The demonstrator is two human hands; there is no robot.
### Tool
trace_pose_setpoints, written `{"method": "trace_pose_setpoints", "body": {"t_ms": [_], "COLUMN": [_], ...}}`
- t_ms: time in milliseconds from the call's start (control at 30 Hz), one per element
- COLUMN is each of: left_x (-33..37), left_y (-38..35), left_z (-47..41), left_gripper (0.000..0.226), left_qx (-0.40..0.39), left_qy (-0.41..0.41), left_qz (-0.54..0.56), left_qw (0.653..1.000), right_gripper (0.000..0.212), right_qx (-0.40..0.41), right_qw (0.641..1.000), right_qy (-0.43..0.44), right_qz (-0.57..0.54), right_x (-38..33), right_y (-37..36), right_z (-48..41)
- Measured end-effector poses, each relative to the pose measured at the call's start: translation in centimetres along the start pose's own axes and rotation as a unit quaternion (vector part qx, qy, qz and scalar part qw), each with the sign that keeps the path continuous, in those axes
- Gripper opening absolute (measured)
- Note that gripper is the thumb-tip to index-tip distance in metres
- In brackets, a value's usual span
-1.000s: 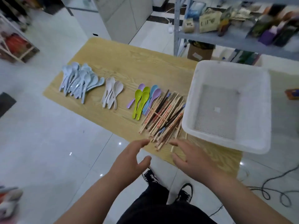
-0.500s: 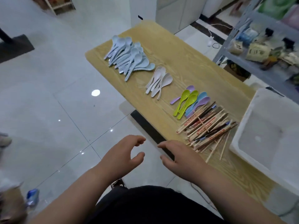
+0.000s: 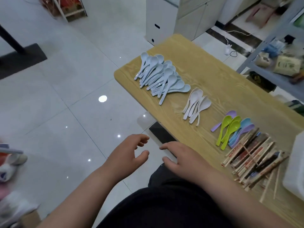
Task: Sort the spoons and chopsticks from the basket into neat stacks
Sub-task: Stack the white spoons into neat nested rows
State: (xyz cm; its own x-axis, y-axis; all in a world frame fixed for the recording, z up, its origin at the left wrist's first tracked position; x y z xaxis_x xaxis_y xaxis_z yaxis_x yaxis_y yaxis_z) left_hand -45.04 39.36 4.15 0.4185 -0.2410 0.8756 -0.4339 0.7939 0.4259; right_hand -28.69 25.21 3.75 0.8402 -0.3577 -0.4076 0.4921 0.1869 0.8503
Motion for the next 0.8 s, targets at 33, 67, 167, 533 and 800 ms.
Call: {"method": "trace_pose_setpoints", "body": {"t_ms": [33, 67, 167, 533, 800], "left_x": [0.2, 0.5, 2.0, 2.2, -0.7], "left_y": [0.9, 1.8, 4.7, 9.7, 14.4], "left_z": [-1.6, -3.3, -8.3, -22.0, -32.5], "left_gripper": [0.039, 0.039, 0.039, 0.037, 0.035], "left_qx": [0.004, 0.009, 0.024, -0.021, -0.175], "left_qy": [0.0, 0.001, -0.004, -0.005, -0.038], "left_qz": [-0.003, -0.007, -0.02, -0.003, 0.009], "left_qw": [1.0, 1.0, 1.0, 1.0, 0.984], "right_gripper": [0.041, 0.041, 0.042, 0.039, 0.034], "right_qx": [-0.004, -0.005, -0.006, 0.038, 0.088], "right_qw": [1.0, 1.0, 1.0, 0.997, 0.978], "right_qy": [-0.002, 0.001, 0.014, -0.029, -0.168], "right_qz": [-0.005, -0.01, -0.024, -0.055, -0.088], "right_x": [0.3, 0.5, 1.1, 3.5, 4.5], "right_y": [0.3, 0.7, 2.3, 9.8, 11.2], "right_z": [-1.3, -2.6, -7.1, -20.5, -29.3]}}
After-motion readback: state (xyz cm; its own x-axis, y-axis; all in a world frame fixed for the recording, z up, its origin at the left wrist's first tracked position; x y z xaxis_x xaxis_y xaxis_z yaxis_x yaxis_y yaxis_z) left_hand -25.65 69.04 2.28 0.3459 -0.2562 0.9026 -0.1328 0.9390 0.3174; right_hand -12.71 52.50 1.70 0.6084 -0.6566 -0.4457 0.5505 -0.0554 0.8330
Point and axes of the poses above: each hand's wrist, its own z-axis away from the middle knuckle, its own y-axis out of the back of the hand, x = y × z, the point moved 3 cm from there along -z, towards the middle knuckle, and after that the axes turned 14 degrees about z, right-handed, at the moved point
